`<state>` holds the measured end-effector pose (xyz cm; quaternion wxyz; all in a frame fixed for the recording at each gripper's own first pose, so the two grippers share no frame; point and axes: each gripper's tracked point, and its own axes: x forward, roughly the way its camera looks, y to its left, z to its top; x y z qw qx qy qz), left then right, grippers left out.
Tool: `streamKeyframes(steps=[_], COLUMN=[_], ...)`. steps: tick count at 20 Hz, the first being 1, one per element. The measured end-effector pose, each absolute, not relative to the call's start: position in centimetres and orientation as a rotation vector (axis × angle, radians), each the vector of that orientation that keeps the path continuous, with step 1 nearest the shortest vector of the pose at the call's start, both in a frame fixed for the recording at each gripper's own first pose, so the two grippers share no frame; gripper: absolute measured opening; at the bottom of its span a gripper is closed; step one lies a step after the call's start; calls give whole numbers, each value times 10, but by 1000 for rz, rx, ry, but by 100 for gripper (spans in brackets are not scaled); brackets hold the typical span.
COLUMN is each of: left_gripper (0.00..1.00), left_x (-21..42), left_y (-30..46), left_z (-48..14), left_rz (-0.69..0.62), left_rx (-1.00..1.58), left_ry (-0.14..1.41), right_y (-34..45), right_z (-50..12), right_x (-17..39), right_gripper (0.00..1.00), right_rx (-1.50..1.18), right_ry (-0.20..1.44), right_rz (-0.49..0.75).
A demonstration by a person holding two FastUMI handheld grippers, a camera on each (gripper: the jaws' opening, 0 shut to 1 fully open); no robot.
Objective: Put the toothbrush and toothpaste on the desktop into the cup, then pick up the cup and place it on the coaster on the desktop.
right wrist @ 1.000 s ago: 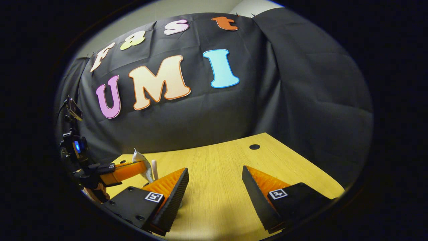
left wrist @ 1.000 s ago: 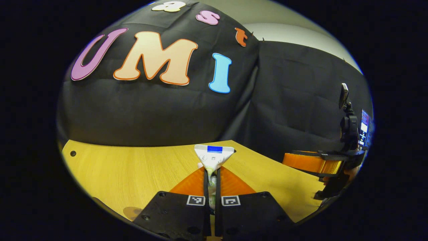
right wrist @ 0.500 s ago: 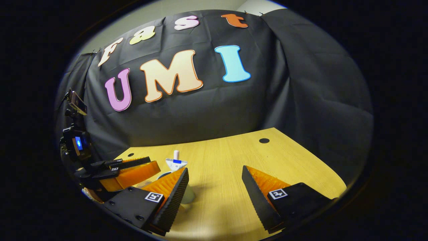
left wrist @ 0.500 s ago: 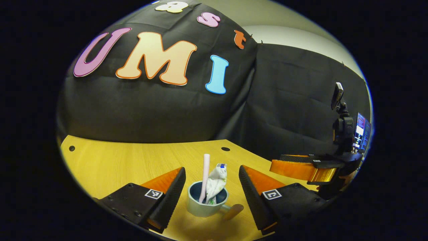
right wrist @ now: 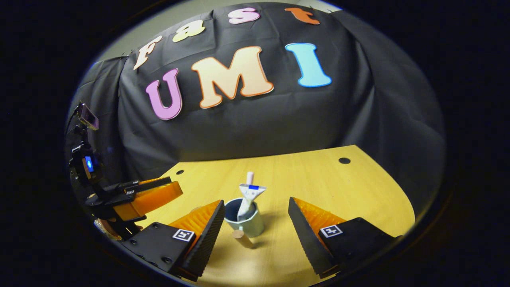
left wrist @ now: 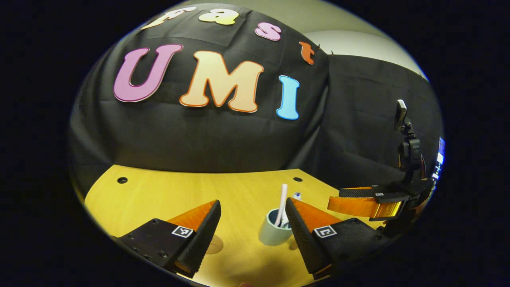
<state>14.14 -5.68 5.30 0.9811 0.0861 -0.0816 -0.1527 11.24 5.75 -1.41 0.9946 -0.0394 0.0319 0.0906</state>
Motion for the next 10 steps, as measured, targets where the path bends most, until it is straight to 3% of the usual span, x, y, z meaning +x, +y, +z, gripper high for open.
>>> streamKeyframes(steps=[10], left_gripper=[93], left_x=[83], left_y=[45], left_z=[23], left_rz=[-41], left_rx=[108], left_ry=[-56], right_y=[81], right_z=[-88], right_x=[151], right_gripper=[98], right_rx=[-222], right_ry=[470], right_rz=[195])
